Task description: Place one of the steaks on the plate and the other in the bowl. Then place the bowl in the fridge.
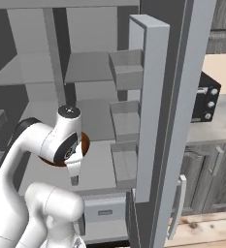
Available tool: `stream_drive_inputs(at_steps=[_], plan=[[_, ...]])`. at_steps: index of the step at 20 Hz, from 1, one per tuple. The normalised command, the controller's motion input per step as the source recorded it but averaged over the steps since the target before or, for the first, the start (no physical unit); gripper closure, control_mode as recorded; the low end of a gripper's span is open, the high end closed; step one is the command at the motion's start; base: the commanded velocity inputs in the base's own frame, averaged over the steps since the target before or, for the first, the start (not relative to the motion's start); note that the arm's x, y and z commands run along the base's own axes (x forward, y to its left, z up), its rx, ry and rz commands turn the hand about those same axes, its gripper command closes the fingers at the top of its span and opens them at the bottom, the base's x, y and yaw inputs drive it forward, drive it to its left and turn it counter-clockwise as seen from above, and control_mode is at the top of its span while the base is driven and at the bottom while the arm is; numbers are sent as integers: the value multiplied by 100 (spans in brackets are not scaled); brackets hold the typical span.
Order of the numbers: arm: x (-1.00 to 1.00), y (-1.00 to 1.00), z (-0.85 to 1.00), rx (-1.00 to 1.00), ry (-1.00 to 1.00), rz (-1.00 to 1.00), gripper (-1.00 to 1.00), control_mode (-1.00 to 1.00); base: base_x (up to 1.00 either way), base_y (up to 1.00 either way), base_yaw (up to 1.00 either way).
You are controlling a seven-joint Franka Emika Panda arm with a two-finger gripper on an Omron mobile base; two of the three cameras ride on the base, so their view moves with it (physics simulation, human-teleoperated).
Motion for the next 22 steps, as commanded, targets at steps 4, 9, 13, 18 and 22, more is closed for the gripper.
stream_drive_inputs(at_steps=[4, 9, 13, 18, 22], plan=[[0, 0, 0, 0, 0, 0, 100, 100, 15, -23, 7], [0, 0, 0, 0, 0, 0, 100, 100, 6, -18, 2], [0, 0, 0, 0, 0, 0, 100, 100, -11, -2, -3], [-10, 0, 0, 0, -3, -4, 100, -100, -25, 0, -10], [-29, 0, -1, 0, -14, -35, 100, -100, 0, 0, 0]])
